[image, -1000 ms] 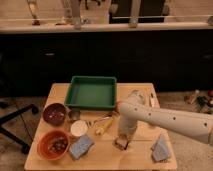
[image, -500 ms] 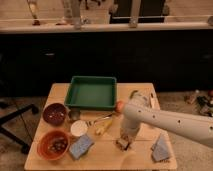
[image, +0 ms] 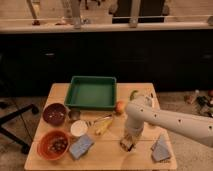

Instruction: Wipe table surface with eraser

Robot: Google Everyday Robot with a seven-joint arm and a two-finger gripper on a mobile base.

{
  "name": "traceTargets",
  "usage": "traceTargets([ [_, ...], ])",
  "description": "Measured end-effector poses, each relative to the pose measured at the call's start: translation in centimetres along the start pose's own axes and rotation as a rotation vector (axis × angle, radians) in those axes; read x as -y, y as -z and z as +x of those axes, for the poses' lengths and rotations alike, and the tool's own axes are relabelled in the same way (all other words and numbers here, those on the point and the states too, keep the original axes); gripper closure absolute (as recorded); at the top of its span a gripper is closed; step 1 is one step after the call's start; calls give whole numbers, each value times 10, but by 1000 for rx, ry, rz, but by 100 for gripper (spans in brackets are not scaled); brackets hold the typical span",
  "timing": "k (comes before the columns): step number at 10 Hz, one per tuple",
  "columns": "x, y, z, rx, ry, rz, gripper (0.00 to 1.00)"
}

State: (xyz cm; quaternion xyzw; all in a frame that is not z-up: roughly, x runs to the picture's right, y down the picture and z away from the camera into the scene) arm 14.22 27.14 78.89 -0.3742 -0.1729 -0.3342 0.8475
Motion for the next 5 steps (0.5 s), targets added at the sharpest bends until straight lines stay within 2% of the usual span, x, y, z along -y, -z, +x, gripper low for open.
traceTargets([
  [2,-1,-4,11,0,-23,-51,97],
  [5,3,-7,16,3,-32,-96,97],
])
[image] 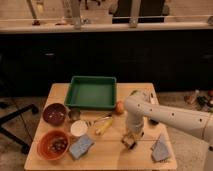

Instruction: Wipe table surface with eraser

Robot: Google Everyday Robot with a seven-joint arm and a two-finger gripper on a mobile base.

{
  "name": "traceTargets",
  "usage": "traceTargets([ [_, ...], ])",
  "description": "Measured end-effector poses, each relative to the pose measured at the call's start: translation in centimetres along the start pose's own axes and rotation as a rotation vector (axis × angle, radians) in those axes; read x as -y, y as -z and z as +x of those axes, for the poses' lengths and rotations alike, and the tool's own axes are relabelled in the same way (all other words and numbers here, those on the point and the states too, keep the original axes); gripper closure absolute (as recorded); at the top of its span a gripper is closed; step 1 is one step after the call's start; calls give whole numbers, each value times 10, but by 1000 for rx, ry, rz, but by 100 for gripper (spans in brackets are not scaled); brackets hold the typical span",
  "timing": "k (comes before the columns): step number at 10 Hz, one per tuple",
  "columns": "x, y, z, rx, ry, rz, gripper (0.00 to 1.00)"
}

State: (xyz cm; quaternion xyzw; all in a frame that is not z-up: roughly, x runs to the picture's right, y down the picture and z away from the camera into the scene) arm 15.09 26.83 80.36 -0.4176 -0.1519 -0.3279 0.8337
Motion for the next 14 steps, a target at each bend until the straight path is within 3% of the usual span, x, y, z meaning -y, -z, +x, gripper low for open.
traceTargets([
  [3,18,3,-28,13,54,-3,97],
  [7,7,0,-55,41,96,-19,97],
  [10,-15,6,-39,29,49,-38,97],
  [14,-14,17,-17,2,17,-34,97],
])
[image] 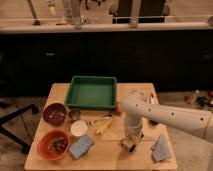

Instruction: Wipe table surface with eraser

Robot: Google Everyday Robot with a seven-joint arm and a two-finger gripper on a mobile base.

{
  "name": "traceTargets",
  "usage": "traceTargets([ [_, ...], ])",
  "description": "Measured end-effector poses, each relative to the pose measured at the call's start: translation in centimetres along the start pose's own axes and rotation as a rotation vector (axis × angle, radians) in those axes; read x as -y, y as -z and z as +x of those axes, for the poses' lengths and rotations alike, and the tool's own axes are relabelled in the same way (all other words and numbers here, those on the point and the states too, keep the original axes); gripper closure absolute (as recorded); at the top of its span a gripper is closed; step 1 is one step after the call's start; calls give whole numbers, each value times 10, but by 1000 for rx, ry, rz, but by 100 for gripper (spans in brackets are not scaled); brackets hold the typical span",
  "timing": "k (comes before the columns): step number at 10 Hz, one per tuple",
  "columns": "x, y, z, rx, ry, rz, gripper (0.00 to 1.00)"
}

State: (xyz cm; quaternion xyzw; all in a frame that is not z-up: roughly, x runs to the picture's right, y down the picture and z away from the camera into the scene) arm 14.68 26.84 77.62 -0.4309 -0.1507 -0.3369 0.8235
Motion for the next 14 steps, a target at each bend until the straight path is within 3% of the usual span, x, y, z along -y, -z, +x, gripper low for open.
traceTargets([
  [3,18,-3,8,11,29,6,97],
  [8,44,-9,-27,71,168,26,97],
  [10,35,-13,-47,103,212,22,97],
  [14,15,-16,-59,134,227,-10,97],
])
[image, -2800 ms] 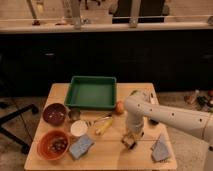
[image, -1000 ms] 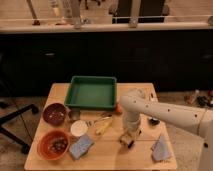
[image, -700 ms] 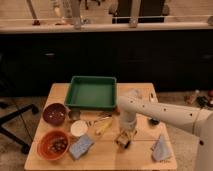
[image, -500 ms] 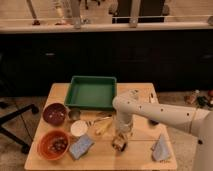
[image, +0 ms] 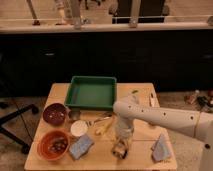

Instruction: Wipe table surface with eraser

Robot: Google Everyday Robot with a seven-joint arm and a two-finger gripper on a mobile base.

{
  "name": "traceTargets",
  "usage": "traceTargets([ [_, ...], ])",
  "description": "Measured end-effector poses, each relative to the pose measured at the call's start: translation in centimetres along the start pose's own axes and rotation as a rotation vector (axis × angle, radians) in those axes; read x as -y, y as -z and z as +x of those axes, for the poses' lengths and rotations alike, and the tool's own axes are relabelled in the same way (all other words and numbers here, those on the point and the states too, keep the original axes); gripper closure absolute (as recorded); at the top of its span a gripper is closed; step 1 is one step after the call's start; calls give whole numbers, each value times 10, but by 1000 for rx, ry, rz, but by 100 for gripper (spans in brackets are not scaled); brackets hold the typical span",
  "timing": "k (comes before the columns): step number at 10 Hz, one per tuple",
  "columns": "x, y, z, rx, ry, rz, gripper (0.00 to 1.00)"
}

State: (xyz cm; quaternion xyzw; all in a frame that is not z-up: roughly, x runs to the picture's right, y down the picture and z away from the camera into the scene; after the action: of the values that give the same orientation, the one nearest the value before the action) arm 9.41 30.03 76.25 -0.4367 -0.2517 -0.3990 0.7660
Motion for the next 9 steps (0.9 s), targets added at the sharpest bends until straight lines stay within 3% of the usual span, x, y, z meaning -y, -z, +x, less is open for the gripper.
traceTargets([
  [5,-30,7,21,-18,-66,-25,97],
  [9,-22,11,53,-40,-88,-53,97],
])
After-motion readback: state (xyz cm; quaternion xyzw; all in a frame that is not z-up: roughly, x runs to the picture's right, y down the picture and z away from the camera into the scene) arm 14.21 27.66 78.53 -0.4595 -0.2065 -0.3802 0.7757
